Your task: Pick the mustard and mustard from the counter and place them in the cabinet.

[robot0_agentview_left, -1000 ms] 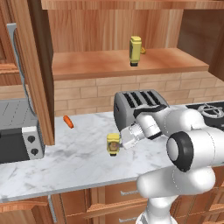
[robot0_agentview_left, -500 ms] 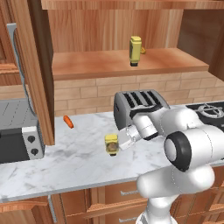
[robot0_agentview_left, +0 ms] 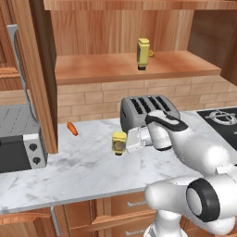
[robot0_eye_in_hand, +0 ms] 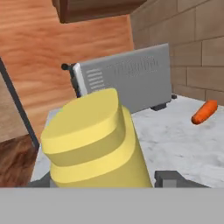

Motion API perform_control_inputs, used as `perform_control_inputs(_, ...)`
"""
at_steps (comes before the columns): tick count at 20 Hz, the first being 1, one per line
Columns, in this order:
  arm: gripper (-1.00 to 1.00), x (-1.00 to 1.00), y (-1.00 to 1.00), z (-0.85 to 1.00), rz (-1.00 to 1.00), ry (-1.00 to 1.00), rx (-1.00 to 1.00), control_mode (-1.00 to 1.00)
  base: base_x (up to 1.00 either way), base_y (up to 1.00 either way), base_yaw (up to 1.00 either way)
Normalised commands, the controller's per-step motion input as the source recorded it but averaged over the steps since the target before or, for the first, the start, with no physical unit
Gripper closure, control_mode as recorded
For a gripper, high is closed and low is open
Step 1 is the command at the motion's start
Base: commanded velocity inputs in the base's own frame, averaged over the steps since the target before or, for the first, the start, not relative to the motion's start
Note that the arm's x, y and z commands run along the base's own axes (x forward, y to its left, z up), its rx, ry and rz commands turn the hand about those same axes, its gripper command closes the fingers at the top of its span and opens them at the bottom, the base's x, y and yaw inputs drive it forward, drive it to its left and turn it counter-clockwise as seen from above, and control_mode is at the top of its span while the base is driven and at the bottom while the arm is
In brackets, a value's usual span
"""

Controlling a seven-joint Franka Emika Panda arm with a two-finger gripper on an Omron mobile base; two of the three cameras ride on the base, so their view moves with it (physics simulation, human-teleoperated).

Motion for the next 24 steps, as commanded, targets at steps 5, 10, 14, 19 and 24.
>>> perform_control_inputs(5,1.00,-0.53,0.18,0.93,-0.34,-0.15,0.07,-1.00,0.00,0.00,0.00)
perform_control_inputs(10,1.00,-0.33,0.33,1.00,-0.21,-0.07,0.04,-1.00,0.00,0.00,0.00)
perform_control_inputs(14,1.00,0.00,0.39,0.97,-0.15,-0.14,0.01,-1.00,0.00,0.00,0.00)
perform_control_inputs(19,1.00,0.00,0.29,0.95,-0.21,-0.15,0.03,-1.00,0.00,0.00,0.00)
perform_control_inputs(24,1.00,0.11,0.06,0.98,-0.24,-0.03,0.03,-1.00,0.00,0.00,0.00)
